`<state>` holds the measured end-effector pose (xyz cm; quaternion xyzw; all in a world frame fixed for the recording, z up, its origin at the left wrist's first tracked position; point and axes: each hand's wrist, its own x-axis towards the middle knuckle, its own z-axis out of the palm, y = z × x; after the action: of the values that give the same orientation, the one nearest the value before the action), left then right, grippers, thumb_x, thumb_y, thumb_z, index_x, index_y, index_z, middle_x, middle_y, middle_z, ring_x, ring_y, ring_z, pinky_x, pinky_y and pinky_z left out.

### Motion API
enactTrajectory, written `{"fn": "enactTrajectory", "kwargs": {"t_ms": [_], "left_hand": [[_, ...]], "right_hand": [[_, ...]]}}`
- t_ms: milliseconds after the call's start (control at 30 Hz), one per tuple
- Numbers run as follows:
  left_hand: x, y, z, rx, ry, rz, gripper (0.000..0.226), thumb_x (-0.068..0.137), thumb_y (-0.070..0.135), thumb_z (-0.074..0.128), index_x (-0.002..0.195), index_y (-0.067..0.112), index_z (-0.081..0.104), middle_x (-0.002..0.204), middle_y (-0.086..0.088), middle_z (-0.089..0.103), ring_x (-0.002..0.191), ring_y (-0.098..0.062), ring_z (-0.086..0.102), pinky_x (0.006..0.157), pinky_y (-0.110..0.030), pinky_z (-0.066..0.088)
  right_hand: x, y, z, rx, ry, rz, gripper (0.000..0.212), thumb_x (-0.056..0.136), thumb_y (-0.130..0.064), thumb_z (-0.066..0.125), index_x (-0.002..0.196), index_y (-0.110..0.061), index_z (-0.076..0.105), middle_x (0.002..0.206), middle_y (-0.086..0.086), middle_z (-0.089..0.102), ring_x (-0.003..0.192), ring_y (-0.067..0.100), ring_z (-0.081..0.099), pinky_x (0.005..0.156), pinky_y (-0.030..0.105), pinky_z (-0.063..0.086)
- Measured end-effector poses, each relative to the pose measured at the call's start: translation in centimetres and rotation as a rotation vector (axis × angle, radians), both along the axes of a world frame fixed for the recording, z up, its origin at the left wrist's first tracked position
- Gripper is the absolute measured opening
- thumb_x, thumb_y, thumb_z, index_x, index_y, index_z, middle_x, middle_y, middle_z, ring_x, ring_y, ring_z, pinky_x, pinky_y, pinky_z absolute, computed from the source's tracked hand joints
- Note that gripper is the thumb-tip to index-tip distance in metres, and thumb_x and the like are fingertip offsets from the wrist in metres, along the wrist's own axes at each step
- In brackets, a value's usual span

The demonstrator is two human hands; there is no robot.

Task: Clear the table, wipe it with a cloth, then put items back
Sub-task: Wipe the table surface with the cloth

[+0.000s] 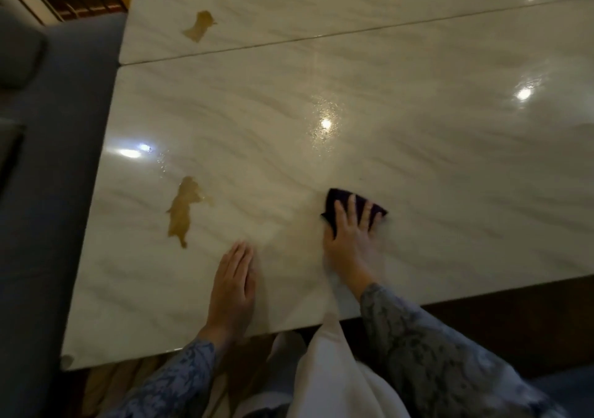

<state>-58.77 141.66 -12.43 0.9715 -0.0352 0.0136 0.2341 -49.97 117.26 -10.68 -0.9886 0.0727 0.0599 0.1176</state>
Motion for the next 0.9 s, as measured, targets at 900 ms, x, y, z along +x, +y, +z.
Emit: {"fn": "enactTrajectory", "kwargs": {"t_ms": [900], "left_hand": [[-0.5,8.1,2.5,-0.263,-0.03,0.138,0.048,0.098,0.027,0.042,0.141,0.006,0.047,0.146,-0.01,0.046,0.136,-0.021,0.04,0.113,-0.037,0.035]], "right_hand": [[-9.0,15.1,0.3,0.155,-0.013,-0.107,0.061,0.096,-0.051,0.029,0.15,-0.023,0.033,0.161,0.009,0.018,0.149,0.037,0.002,0.116,0.05,-0.018]]}}
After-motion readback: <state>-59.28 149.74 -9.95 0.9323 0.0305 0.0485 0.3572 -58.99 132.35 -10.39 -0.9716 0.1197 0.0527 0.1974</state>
